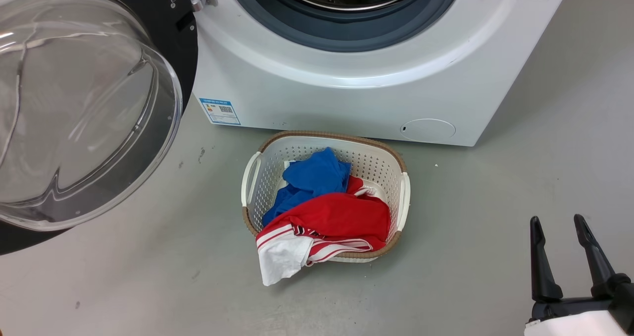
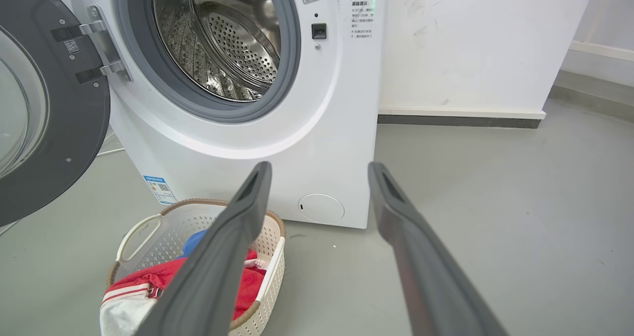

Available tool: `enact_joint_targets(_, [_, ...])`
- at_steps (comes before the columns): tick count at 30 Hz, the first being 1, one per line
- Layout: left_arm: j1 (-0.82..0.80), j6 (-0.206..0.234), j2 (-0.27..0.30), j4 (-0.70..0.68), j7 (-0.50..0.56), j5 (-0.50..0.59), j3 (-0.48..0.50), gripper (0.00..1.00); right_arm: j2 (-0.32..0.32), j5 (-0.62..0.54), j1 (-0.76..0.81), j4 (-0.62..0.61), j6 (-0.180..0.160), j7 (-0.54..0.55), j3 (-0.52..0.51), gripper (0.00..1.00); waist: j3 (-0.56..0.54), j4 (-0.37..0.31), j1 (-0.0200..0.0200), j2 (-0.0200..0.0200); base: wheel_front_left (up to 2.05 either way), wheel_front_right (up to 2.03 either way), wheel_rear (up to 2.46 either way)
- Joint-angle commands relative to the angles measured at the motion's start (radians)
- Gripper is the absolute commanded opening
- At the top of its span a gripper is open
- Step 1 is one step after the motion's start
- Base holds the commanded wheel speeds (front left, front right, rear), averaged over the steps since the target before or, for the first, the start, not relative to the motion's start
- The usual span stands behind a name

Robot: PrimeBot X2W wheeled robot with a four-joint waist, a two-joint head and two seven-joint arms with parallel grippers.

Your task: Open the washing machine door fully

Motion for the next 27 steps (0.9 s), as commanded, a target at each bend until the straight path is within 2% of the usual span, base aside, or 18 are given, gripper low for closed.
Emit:
enact_joint_targets(1, [-0.015, -0.001, 0.008, 0.005, 0.003, 0.004, 0.005, 0.00, 0.002, -0.004, -0.012, -0.004, 0.000, -0.002, 0.000, 1.00, 0.002, 0.000, 0.0000, 0.0000, 0.00, 0.00, 0.00])
enact_joint_targets(8, [-0.045, -0.024, 0.014, 0.025, 0.002, 0.040, 0.014, 0.00, 0.002, -0.006, -0.014, 0.002, 0.000, -0.002, 0.000, 1.00, 0.000, 0.000, 0.0000, 0.0000, 0.00, 0.00, 0.00])
enact_joint_targets(13, [-0.022, -0.032, -0.005, -0.030, 0.000, 0.072, 0.032, 0.00, 0.002, 0.006, 0.000, 0.008, 0.000, -0.002, -0.002, 1.00, -0.024, 0.004, 0.0000, 0.0000, 0.00, 0.00, 0.00])
enact_joint_targets(21, [0.026, -0.060, -0.043, -0.216, 0.000, 0.140, 0.008, 0.00, 0.002, 0.020, 0.015, 0.018, 0.000, -0.002, 0.004, 1.00, -0.077, 0.010, 0.0000, 0.0000, 0.00, 0.00, 0.00])
enact_joint_targets(27, [0.048, -0.079, -0.079, -0.379, 0.000, 0.183, -0.057, 0.00, 0.002, 0.027, 0.034, 0.025, 0.000, -0.002, 0.009, 1.00, -0.117, 0.012, 0.0000, 0.0000, 0.00, 0.00, 0.00])
